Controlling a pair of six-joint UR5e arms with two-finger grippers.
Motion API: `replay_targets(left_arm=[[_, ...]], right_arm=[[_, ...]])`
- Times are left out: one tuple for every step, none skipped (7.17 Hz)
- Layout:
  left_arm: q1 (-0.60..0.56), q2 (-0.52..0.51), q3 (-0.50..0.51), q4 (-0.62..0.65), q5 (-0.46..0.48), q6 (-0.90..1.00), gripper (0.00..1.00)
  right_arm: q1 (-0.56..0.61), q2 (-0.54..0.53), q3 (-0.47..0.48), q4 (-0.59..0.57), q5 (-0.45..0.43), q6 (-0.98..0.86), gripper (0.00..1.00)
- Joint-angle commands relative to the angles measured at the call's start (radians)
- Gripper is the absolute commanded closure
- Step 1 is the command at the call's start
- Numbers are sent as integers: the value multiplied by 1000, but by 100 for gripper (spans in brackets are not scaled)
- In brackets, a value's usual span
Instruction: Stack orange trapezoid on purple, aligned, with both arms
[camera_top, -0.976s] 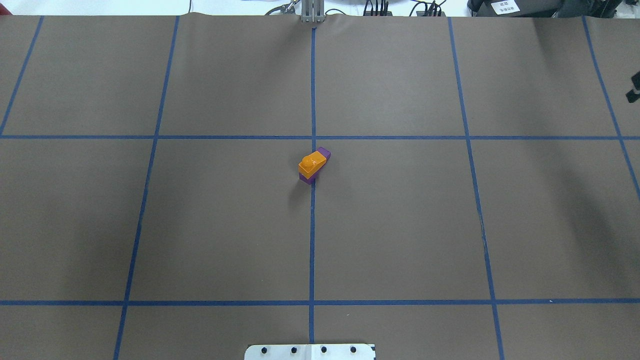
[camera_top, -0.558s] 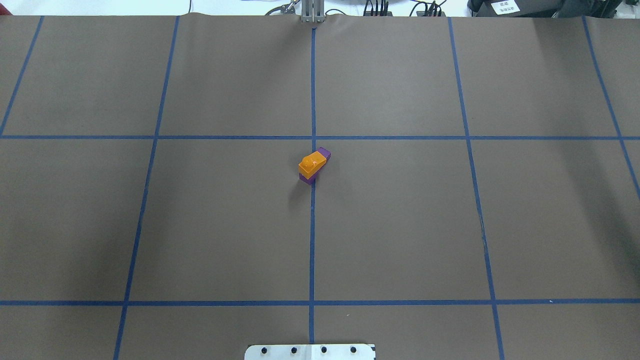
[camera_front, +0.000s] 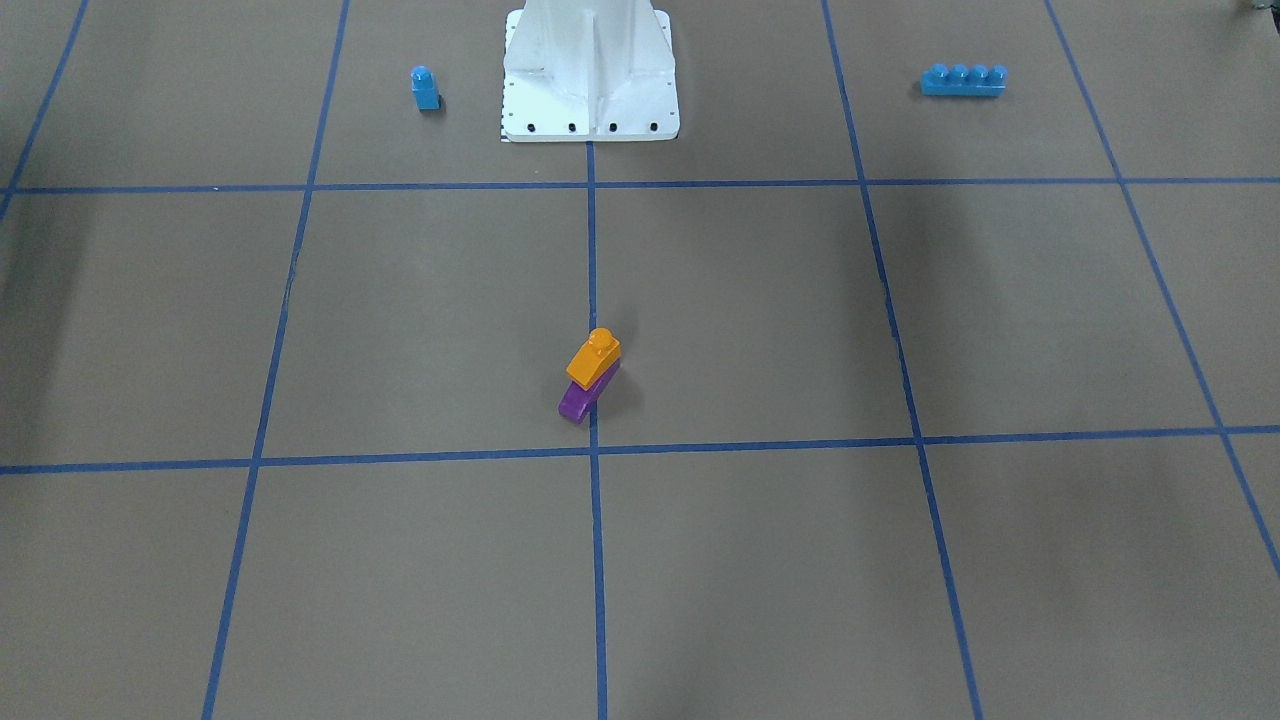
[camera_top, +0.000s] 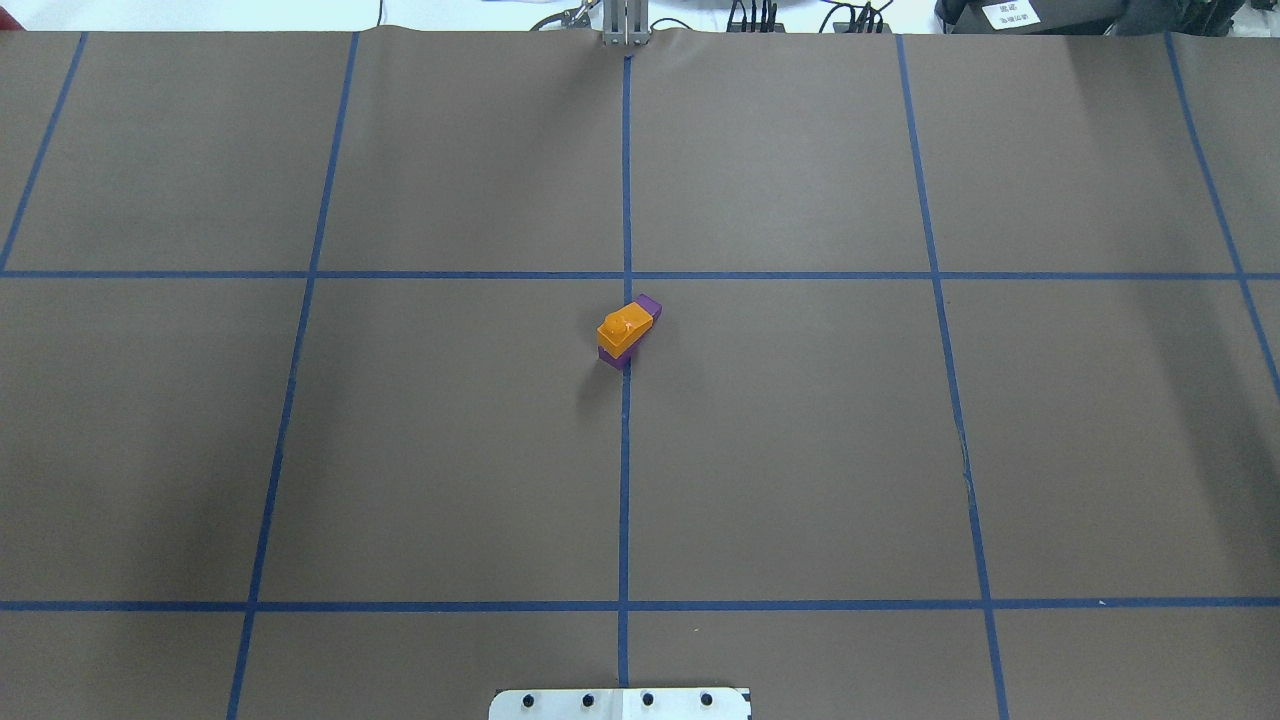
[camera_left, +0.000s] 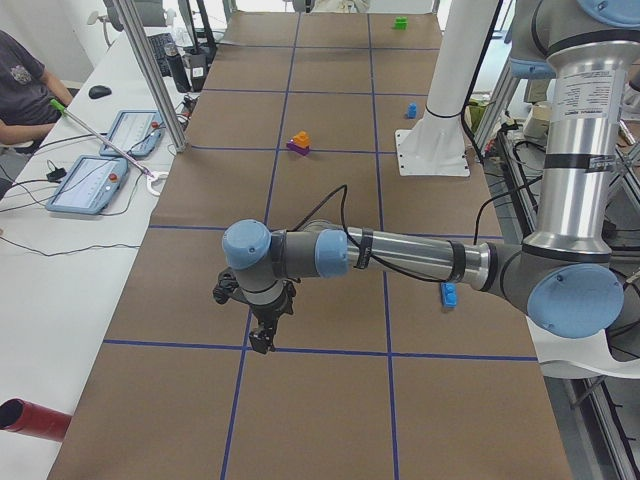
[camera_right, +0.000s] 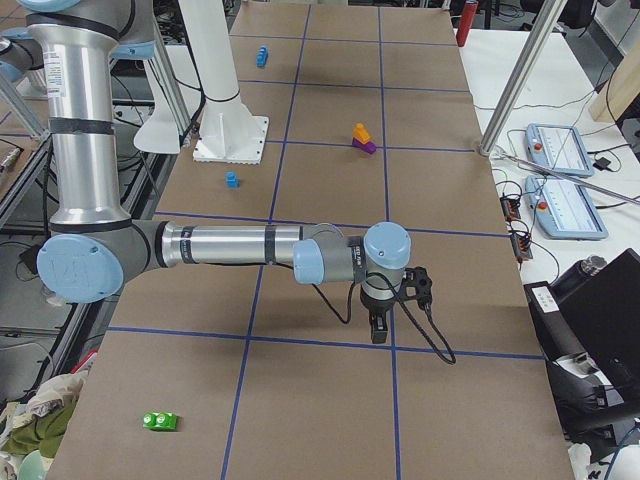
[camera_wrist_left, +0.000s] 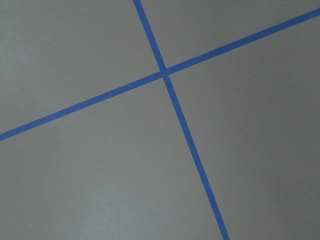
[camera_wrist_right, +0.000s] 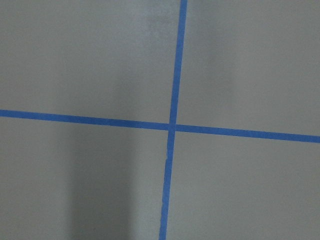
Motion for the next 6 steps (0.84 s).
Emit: replay_targets(left_arm=[[0, 0, 2, -1, 0, -18, 0], [0, 15, -5, -2, -2, -20, 0], [0, 20, -9, -2, -3, -20, 0], [1, 20, -9, -1, -3, -21, 0], [1, 20, -11, -1, -3, -20, 0], [1, 20, -12, -2, -3, -20, 0]], right_arm=[[64, 8, 27, -99, 7, -3, 0], [69, -3, 62, -156, 8, -6, 0], [77, -23, 81, -166, 8, -6, 0], [77, -35, 83, -161, 10, -7, 0], [77, -35, 81, -160, 10, -6, 0], [77, -33, 75, -156, 8, -4, 0]])
